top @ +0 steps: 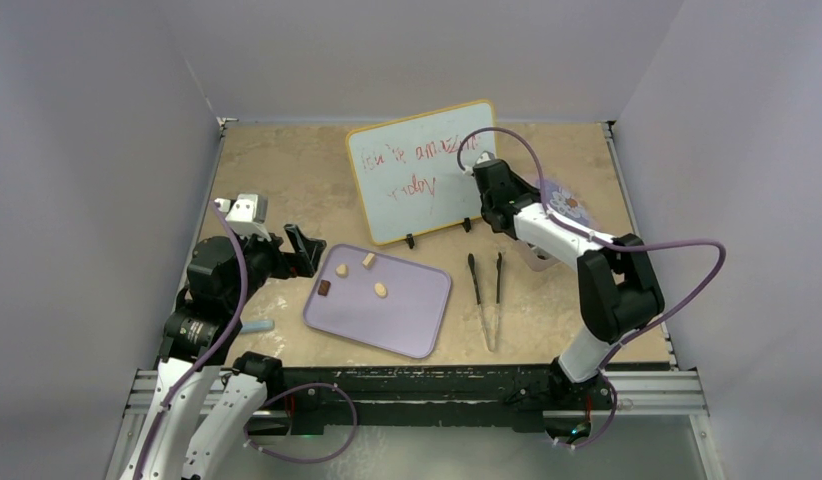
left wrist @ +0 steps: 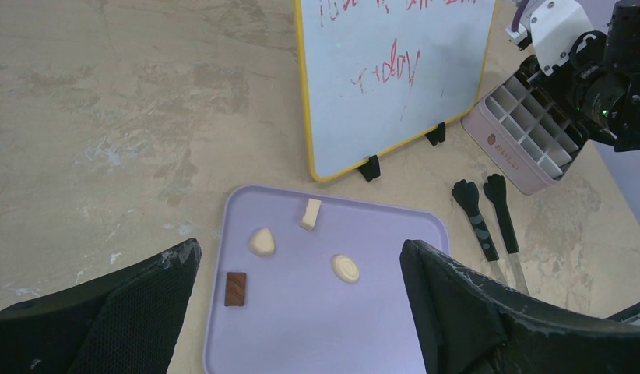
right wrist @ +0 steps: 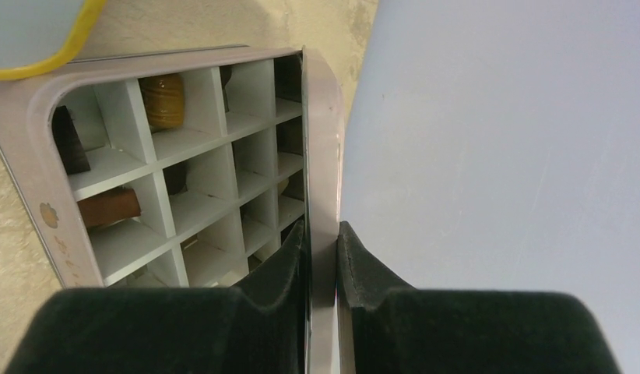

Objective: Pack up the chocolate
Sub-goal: Close the box lid on the packing box.

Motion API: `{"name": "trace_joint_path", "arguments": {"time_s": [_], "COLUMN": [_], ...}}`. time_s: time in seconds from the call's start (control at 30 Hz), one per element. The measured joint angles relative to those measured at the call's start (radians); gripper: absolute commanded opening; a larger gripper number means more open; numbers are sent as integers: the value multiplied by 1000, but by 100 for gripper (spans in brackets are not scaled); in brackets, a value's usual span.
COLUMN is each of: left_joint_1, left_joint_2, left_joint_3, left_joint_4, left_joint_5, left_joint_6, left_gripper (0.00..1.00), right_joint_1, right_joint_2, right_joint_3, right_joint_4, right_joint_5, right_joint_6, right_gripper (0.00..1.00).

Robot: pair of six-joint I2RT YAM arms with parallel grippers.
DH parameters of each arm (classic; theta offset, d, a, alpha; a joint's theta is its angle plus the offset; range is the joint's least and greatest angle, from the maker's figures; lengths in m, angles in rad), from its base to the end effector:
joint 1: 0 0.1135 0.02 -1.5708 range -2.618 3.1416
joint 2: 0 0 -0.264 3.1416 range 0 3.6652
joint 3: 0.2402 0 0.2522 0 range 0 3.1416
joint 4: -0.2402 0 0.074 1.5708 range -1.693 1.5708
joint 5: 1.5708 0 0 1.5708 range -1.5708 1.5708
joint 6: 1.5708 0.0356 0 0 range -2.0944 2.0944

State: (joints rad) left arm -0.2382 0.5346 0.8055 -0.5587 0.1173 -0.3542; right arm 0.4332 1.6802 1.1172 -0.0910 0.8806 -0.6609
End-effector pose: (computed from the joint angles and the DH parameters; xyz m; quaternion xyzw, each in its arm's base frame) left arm 0.1134 -0.0318 0.3403 -0.0113 0.8005 -0.2193 0.5576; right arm 0.3426 0.1282 0.2371 -0.2609 0.7909 -0.4252 0.3543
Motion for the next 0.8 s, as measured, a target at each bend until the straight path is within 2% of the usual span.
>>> {"name": "trace_joint_path", "arguments": {"time_s": [0.37, 0.5, 0.8], "left_joint_1": [-18, -21, -26], "left_joint_2": [1, 1, 5], "left_joint_3": [0, 0, 0], "left_joint_4": [-1, -4, -5], "left_joint_5": [-21, -28, -45], "left_joint_6": [0, 0, 0], "left_gripper": [99, 99, 99], "right_joint_1": [46, 72, 145], "right_joint_2": [3, 3, 39], "right_joint_3": [-2, -3, -14], "right_joint_4": [-103, -169, -314], "right_joint_5": [38, 45, 64], "right_joint_6": [132, 209, 385], "right_gripper": [20, 24, 26]}}
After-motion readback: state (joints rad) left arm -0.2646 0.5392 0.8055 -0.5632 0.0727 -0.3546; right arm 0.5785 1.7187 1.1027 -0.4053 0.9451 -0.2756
